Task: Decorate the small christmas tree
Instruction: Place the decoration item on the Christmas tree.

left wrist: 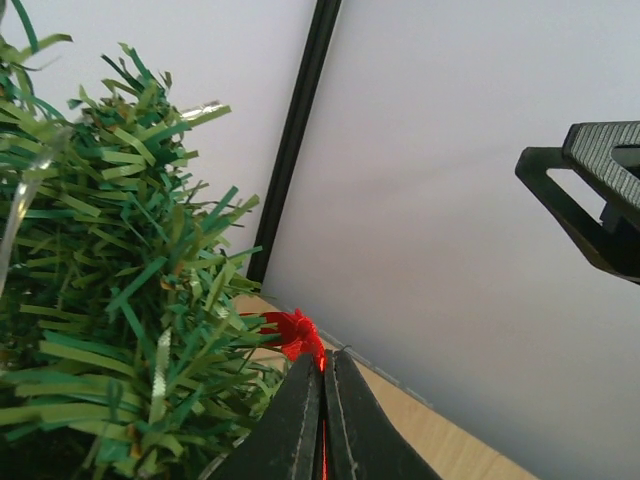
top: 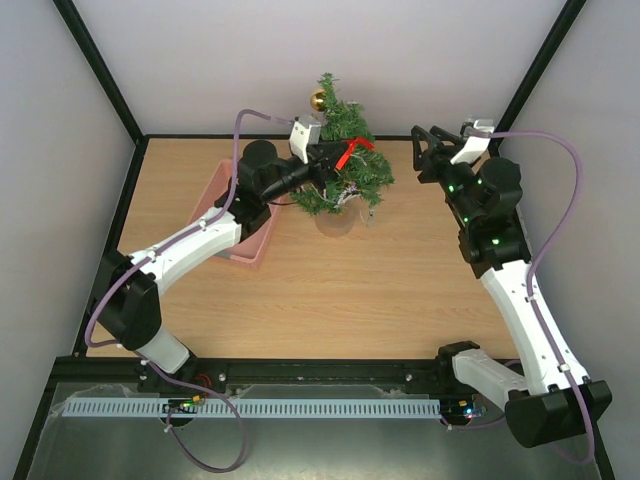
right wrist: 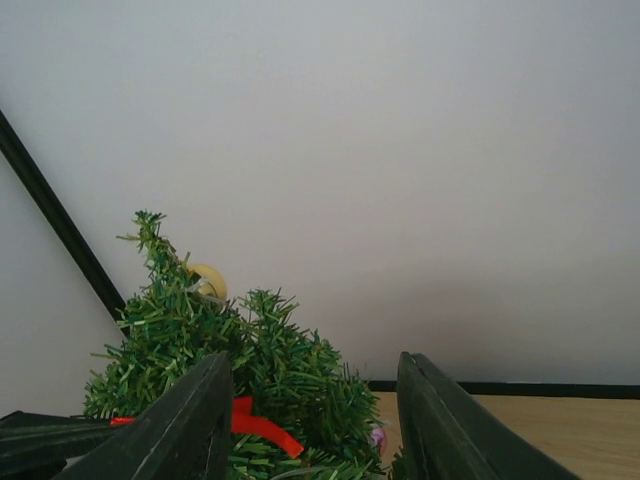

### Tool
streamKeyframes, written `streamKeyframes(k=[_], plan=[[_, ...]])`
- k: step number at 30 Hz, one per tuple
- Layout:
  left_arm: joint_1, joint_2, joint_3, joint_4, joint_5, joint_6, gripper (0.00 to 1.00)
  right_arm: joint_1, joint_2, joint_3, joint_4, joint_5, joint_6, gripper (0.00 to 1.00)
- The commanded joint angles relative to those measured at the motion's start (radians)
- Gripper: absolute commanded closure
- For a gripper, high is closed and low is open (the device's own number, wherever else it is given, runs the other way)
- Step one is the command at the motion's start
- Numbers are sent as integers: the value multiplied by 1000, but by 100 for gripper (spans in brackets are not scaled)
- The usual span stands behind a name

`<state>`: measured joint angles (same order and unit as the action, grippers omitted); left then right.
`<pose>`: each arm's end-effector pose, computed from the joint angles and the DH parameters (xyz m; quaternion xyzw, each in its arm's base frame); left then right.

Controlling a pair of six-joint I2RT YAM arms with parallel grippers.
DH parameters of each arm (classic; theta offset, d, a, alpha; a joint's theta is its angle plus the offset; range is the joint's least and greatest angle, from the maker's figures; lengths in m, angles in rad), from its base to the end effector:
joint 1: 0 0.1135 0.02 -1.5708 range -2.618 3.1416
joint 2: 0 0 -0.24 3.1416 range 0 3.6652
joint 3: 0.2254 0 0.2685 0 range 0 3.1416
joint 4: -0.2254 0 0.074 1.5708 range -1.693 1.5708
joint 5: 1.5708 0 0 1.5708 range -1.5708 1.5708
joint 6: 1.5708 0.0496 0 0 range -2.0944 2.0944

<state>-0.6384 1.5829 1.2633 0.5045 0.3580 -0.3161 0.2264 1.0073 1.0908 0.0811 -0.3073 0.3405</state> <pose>0.3178 -0.2575 0.3504 0.2361 0.5985 -0.4488 0.6202 0.2570 0.0746 0.4179 -0.0801 0.6446 0.3058 0.6961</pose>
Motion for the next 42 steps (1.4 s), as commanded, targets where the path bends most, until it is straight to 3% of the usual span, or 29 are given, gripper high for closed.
streamKeyframes(k=[1, 42], plan=[[3, 12, 8, 39, -46, 62, 98, -2, 28, -2, 37, -62, 11, 57], [18, 9, -21, -97, -154, 62, 95, -1, 127, 19, 15, -182, 82, 59]])
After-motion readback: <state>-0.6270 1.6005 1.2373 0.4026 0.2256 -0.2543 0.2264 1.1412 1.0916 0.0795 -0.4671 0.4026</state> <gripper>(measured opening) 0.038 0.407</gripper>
